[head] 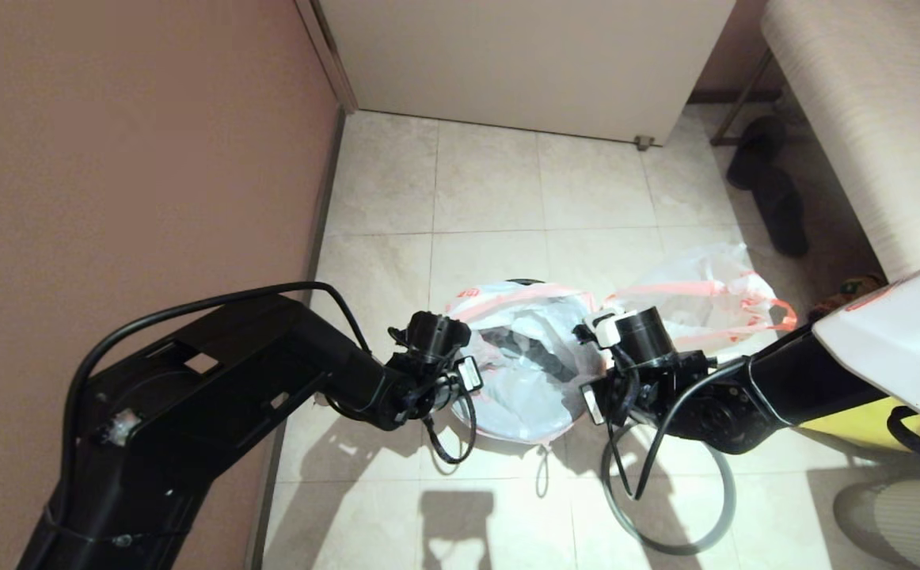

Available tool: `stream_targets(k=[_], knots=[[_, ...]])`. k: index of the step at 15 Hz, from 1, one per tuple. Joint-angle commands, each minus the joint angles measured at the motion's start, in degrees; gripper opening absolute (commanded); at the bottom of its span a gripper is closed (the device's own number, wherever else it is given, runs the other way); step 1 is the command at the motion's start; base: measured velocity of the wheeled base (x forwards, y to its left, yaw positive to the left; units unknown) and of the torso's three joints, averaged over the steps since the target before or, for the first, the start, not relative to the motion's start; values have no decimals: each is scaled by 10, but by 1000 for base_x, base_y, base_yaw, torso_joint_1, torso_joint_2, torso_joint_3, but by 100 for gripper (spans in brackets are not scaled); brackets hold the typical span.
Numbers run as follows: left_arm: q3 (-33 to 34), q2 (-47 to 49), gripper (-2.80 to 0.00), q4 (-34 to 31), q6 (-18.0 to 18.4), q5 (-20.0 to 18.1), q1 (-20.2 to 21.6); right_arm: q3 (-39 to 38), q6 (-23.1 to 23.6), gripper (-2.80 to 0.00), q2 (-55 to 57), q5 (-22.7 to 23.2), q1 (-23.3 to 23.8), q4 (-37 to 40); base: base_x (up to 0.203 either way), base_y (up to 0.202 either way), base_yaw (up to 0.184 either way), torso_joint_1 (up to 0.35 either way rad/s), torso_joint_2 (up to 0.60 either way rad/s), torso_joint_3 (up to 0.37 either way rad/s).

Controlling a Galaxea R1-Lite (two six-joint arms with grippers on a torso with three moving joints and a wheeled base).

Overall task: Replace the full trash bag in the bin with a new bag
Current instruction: Put the new garbage bag on the trash can

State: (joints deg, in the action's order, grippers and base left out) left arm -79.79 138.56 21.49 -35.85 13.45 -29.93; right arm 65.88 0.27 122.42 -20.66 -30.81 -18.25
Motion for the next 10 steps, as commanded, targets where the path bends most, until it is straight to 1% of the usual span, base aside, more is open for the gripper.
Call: stream_targets(k=[1, 4, 7, 8, 10], knots=[[0, 0, -280, 2, -2, 1, 0, 2, 0, -280, 18, -1, 1, -3, 0, 0, 0, 0, 0, 0], [2, 0, -280, 1, -2, 1, 0, 15, 1, -280, 56, -1, 1, -8, 0, 0, 0, 0, 0, 0], [2, -1, -280, 1, -2, 1, 0, 57, 2, -280, 88, -1, 4, -13, 0, 0, 0, 0, 0, 0], [2, -1, -280, 1, -2, 1, 0, 67, 1, -280, 94, -1, 5, -14, 0, 0, 0, 0, 0, 0], [2, -1, -280, 1, -2, 1, 0, 64, -2, -280, 82, -2, 9, -27, 0, 0, 0, 0, 0, 0]])
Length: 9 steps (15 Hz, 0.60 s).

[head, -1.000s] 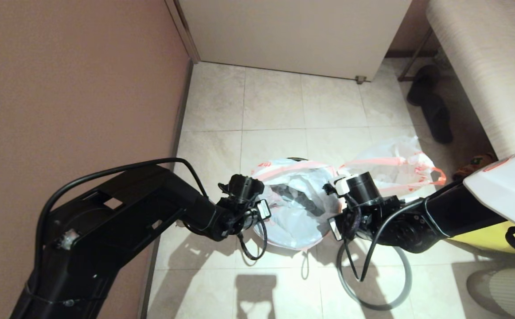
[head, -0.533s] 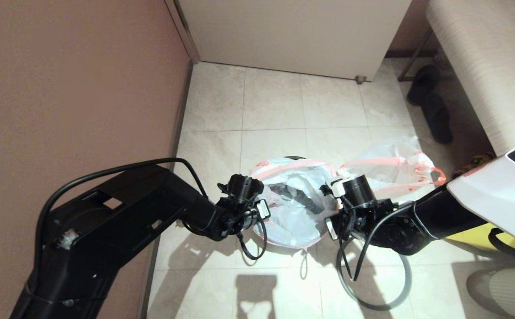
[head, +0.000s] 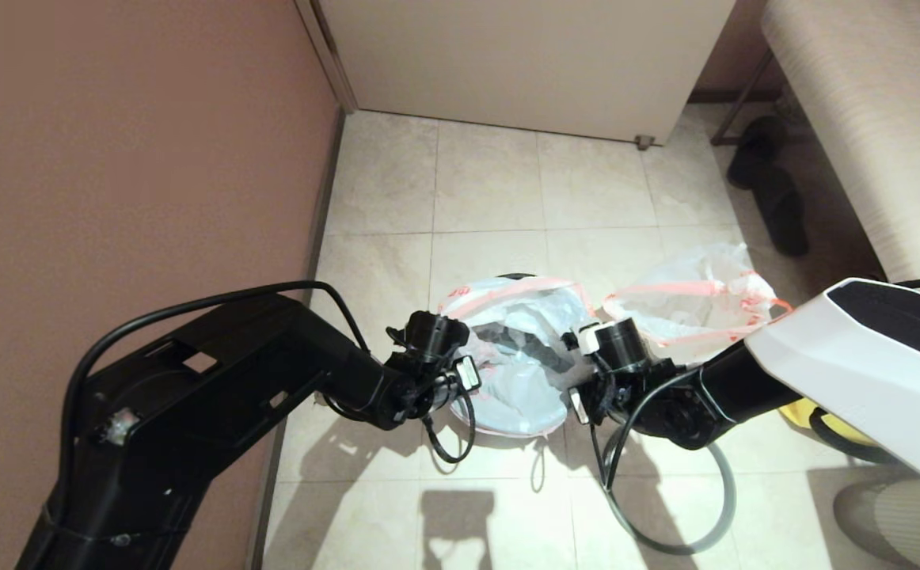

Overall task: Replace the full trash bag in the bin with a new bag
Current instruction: Put the new garbage bag on the trash can

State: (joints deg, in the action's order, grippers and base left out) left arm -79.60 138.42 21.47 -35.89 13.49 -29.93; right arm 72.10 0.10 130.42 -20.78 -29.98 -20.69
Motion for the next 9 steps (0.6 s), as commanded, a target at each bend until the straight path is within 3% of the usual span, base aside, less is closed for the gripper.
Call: stream_targets(k=[1, 6, 9], knots=[[0, 0, -280, 2, -1, 0, 0, -11, 0, -280, -14, -2, 5, -7, 0, 0, 0, 0, 0, 0], [0, 1, -280, 2, -1, 0, -4, -107, -43, -280, -142, 10, 20, -11, 0, 0, 0, 0, 0, 0], [4, 0, -280, 2, -1, 0, -9, -108, -63, -280, -156, 47, 16, -13, 0, 0, 0, 0, 0, 0]])
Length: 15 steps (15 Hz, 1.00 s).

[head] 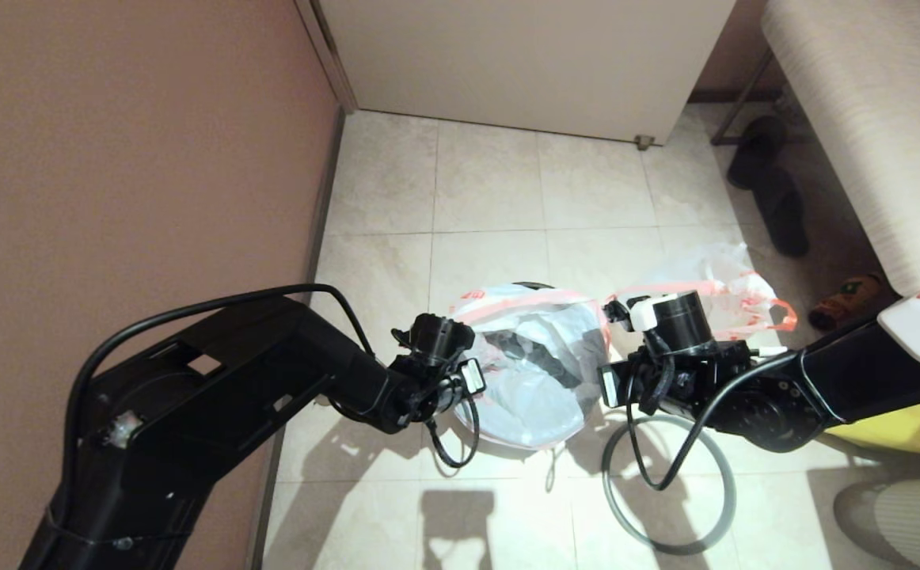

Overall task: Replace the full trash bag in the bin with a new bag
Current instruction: Put the new garbage bag on the trash can

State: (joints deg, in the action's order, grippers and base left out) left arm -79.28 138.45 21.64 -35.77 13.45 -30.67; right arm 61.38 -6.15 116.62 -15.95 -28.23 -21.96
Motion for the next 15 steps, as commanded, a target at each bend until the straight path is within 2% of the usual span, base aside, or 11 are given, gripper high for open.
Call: stream_targets(k=[1, 7, 11, 15], knots=[[2, -1, -280, 1, -3, 1, -4, 6, -1, -280, -13, 4, -6, -6, 0, 0, 0, 0, 0, 0], [17, -11, -280, 2, -4, -2, -16, 55, 4, -280, 54, 5, -9, -59, 0, 0, 0, 0, 0, 0], [26, -18, -280, 2, -4, -5, -19, 89, 3, -280, 80, 14, 26, -95, 0, 0, 0, 0, 0, 0], [36, -22, -280, 2, -4, -5, -34, 94, 3, -280, 68, 31, 32, -98, 0, 0, 0, 0, 0, 0]])
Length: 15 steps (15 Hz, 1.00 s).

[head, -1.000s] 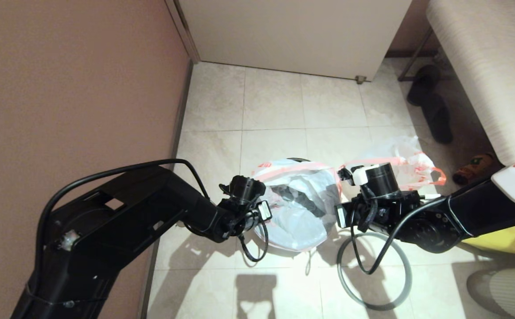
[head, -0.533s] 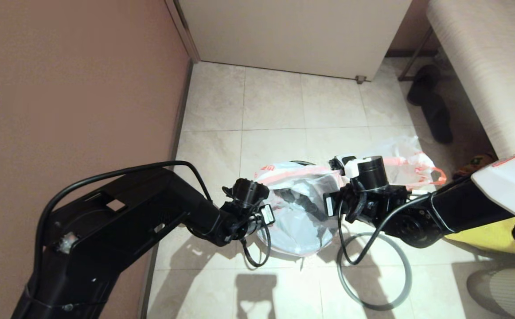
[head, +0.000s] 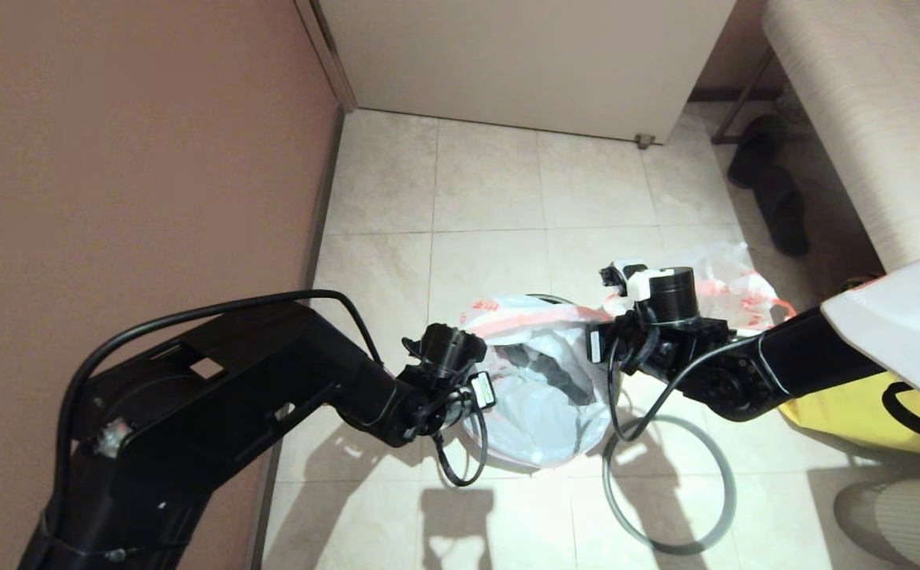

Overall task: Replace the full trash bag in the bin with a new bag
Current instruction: Put the new garbage bag on the trash can

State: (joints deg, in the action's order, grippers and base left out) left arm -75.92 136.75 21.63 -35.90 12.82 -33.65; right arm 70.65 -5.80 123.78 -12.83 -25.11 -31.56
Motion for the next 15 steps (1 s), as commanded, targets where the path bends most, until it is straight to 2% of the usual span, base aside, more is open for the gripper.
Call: stream_targets(k=[1, 6, 13, 15], knots=[[8, -7, -280, 3, -2, 0, -6, 5, 0, -280, 0, 1, 1, -2, 0, 0, 0, 0, 0, 0], [20, -18, -280, 3, -3, -17, -12, 17, -3, -280, 4, 4, -8, -2, 0, 0, 0, 0, 0, 0], [17, -16, -280, 3, -3, -17, -12, -87, -18, -280, -49, 4, -30, -24, 0, 0, 0, 0, 0, 0], [20, -18, -280, 3, -3, -18, -12, -84, -17, -280, -26, 4, -33, -31, 0, 0, 0, 0, 0, 0]])
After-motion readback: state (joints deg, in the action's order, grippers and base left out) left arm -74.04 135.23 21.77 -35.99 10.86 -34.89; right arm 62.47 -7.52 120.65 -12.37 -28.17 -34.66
